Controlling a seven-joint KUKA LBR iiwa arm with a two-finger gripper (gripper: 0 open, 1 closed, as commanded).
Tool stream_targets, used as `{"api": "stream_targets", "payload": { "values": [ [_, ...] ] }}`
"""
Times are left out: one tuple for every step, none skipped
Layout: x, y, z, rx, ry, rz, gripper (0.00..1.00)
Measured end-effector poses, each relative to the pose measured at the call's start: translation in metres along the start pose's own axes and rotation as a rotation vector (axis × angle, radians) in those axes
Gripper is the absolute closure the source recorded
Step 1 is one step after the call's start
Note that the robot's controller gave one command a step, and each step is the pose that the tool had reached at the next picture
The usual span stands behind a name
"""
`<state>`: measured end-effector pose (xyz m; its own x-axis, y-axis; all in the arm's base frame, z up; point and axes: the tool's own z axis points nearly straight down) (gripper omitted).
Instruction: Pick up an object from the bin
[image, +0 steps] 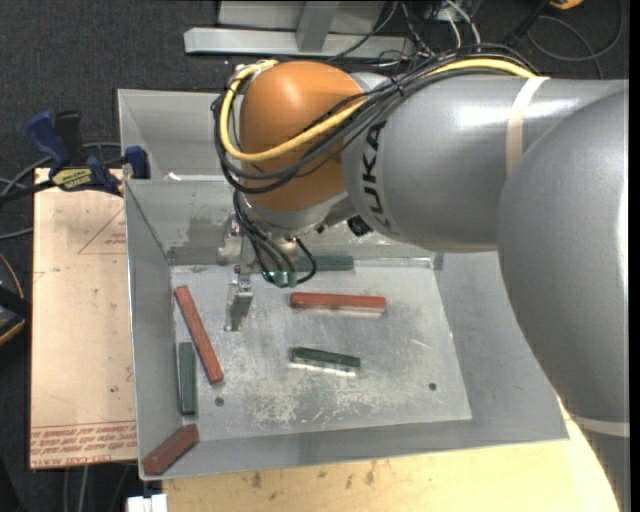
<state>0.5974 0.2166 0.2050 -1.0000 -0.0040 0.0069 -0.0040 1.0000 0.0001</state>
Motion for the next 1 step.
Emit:
{"api": "stream_targets", "payload": {
  "values": [
    [-0.0006,-0.0004,-0.0023,0.0,-0.003,0.001,0.0]
  ]
}}
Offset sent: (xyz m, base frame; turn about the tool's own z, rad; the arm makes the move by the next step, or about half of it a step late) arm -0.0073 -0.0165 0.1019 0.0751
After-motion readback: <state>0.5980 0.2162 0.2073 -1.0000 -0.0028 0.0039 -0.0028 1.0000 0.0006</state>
